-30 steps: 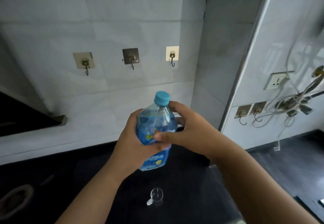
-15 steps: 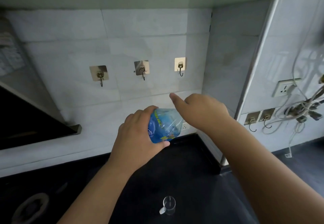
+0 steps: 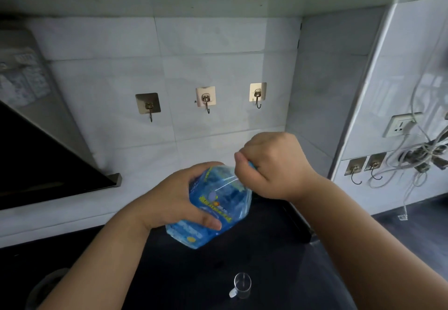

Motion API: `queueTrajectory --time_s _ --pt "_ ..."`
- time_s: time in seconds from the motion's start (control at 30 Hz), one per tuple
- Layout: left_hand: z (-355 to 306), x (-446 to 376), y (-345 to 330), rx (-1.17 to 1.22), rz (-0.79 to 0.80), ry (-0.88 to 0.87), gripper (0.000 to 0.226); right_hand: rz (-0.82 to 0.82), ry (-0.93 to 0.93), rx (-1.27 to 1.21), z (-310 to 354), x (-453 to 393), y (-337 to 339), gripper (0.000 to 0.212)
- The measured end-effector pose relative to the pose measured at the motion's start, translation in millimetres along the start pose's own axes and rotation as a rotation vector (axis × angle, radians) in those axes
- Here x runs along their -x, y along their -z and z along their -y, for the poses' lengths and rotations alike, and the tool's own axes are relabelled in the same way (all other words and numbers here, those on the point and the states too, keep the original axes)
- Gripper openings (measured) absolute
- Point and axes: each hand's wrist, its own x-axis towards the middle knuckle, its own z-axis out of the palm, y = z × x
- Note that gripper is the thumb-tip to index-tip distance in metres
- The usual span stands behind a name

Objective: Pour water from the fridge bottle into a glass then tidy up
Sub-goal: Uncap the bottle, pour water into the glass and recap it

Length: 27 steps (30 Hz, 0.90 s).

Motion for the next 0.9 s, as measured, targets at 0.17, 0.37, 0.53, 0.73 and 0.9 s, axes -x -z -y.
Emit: queueTrajectory --time_s 0.17,0.37,0.53,0.73,0.9 --pt "7.2 7.8 -17.1 -0.116 -0.315 -0.040 0.089 0.058 -0.200 0.006 6.5 -3.2 -5.4 0.046" --pt "11.0 4.9 -28.4 -0.464 -0.539 -0.115 0.087 0.217 -0.802 0.048 16.8 -8.7 -14.3 0.065" --pt "13.5 19.3 1.4 -0.081 -0.140 -0.034 0.093 -0.197 -0.046 0.094 17.7 8.1 -18.6 0.050" --pt "21.9 16.9 -18.2 -0.367 -0.412 -0.060 0.091 0.222 -0.536 0.025 18.1 1.3 -23.9 0.058" --pt "25.8 12.4 -27.6 -0.355 -0.442 -0.033 0.090 0.270 -0.522 0.149 8.6 -5.7 -23.2 0.062"
